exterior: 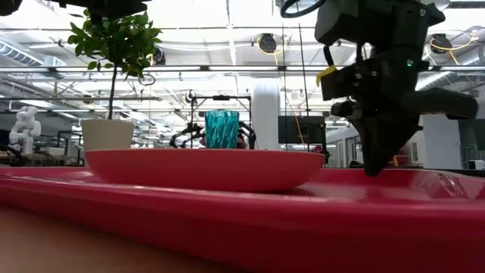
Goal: Pick and place plate/cup/fork/spoon on tray
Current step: Move the red tray to the center of the table
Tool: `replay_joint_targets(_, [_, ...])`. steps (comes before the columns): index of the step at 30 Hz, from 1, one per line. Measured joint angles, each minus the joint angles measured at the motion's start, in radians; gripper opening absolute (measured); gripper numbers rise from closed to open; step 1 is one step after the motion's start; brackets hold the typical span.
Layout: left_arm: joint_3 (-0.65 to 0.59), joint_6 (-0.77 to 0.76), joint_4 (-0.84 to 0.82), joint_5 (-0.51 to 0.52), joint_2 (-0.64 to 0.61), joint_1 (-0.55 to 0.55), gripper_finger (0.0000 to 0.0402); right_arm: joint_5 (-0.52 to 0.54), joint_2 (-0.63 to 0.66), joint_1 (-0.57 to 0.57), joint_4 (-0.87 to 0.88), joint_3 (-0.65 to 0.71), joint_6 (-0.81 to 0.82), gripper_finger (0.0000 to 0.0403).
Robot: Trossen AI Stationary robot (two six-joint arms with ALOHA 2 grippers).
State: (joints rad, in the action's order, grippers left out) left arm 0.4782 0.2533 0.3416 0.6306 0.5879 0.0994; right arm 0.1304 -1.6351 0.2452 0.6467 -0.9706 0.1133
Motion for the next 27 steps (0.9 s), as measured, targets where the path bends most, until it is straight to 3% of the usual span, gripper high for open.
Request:
replay_joint_targets(6, [0.0, 0.001, 0.0, 0.0, 0.0, 0.0, 0.0214, -0.03, 0.02, 0.005, -0.029, -0.078, 0.118, 0.0])
replay_joint_targets(12, [0.0, -0.001, 0.0, 0.0, 0.0, 0.0, 0.0214, 0.1, 0.028, -0.012, 0.016, -0.176, 0.244, 0.0])
replay_joint_targets(15, [0.0, -0.011, 0.0, 0.0, 0.0, 0.0, 0.0214, 0.08, 0.026, -0.05, 0.017, -0.182, 0.279, 0.0003])
replay_joint_targets(27, [0.0, -0.014, 0.0, 0.0, 0.0, 0.0, 0.0214, -0.024, 0.027, -0.191, 0.08, -0.153, 0.304, 0.0122])
